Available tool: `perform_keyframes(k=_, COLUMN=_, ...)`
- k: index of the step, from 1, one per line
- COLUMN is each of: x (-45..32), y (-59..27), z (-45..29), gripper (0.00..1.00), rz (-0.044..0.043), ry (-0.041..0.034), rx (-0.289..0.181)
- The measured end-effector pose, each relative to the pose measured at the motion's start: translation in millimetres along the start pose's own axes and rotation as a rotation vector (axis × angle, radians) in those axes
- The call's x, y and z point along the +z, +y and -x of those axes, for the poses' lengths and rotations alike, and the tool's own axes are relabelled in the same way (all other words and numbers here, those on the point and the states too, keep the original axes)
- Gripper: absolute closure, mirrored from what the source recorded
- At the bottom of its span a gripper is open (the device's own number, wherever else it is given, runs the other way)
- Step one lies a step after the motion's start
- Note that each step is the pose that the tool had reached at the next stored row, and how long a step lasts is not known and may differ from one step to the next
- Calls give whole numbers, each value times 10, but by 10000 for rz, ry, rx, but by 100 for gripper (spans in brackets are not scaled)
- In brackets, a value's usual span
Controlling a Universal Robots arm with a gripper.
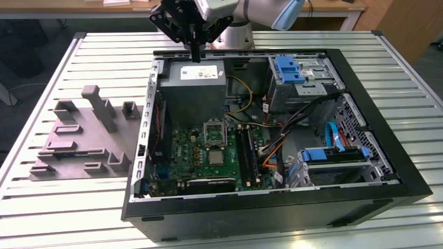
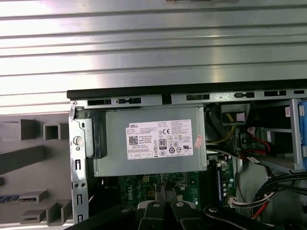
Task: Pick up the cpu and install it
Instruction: 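Close the cpu cover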
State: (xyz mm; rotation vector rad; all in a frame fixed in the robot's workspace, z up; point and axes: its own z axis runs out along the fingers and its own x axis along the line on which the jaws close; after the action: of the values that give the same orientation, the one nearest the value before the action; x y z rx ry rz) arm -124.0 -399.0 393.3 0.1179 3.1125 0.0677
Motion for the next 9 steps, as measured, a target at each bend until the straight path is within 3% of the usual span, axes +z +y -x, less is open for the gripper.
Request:
perform_keyframes(k=4, x=3, y=-59, z=5, gripper=89, rz=0, ry=1, rx=1)
perform_keyframes(k=9, x=46, y=-71, z=90, gripper=89, rz=-1, ry=7, rx=1)
